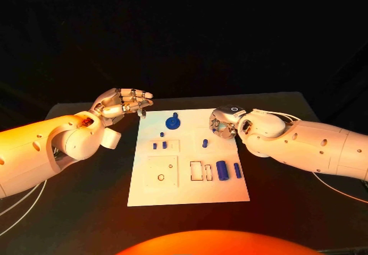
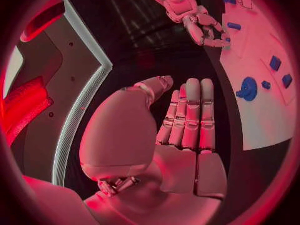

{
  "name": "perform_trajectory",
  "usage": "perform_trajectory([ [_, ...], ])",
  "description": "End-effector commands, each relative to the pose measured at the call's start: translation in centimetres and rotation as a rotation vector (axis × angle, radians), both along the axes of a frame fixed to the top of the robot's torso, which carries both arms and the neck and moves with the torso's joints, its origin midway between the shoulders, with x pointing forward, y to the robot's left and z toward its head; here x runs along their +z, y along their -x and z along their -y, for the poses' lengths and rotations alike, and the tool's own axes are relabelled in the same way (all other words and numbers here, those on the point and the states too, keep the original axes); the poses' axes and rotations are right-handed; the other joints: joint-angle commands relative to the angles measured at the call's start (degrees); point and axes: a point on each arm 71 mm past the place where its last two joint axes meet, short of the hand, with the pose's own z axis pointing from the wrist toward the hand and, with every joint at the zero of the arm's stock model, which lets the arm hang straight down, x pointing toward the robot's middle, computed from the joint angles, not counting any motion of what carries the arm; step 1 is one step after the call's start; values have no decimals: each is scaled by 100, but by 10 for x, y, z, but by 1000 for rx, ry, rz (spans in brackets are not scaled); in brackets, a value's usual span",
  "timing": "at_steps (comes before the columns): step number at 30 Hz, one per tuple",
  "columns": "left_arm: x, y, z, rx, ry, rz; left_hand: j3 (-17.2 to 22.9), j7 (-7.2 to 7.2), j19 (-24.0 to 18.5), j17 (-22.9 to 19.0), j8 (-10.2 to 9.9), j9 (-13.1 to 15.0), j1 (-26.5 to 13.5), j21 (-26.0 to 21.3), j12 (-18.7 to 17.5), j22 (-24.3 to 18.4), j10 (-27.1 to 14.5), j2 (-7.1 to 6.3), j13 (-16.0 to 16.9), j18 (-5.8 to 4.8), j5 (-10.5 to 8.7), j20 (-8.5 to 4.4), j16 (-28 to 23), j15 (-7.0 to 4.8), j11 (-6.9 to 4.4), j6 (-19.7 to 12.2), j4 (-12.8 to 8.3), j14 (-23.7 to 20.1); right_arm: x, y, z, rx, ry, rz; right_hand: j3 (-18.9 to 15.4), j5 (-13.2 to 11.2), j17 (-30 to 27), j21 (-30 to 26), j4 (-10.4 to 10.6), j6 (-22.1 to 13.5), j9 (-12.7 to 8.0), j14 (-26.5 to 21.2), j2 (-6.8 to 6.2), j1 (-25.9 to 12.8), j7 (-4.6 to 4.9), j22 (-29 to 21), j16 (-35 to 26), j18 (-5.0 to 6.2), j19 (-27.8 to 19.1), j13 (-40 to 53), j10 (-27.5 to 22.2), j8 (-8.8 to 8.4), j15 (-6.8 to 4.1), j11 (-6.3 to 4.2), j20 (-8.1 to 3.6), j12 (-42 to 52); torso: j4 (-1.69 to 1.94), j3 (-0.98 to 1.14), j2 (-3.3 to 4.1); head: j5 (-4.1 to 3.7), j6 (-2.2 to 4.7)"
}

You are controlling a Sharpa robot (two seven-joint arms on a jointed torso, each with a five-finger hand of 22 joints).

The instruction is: Assemble the parts on the task board

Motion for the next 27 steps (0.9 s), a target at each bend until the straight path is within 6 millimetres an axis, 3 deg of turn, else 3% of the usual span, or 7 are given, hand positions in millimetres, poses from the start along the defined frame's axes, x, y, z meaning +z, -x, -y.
perform_trajectory([
  [1,2,0,2,-15,21,5,-46,36,-47,-13,-2,-12,-6,-47,30,-12,-53,60,6,32,-5,13,-43,-6,-5,-3,6,-47,-12,5,-2,4,43,-23,46,-21,-12,57,-123,63,57,261,134,53,-8,817,-3,-73,71,41,153,50,-67,-85,-28,27,-2,-2,-2,0,-7],
  [9,2,0,2,-13,20,7,-46,36,-47,-13,-2,-12,-6,-47,30,-12,-53,60,6,32,-5,13,-43,-6,-5,-3,6,-47,-10,6,-2,-6,42,18,178,-23,-67,131,-314,125,131,251,130,0,-32,864,-23,-87,97,57,275,91,-100,-116,-49,-6,-5,-4,-2,6,-12],
  [27,1,-1,-1,-3,15,9,-53,43,-40,-19,-9,-20,11,-60,33,-21,-76,59,7,34,-3,16,-55,-3,1,-21,-9,-42,18,17,0,1,-76,136,256,-25,-67,280,-409,148,167,252,105,-73,-39,938,-16,-117,149,63,325,98,-116,-125,-60,-41,-9,-1,-3,26,0],
])
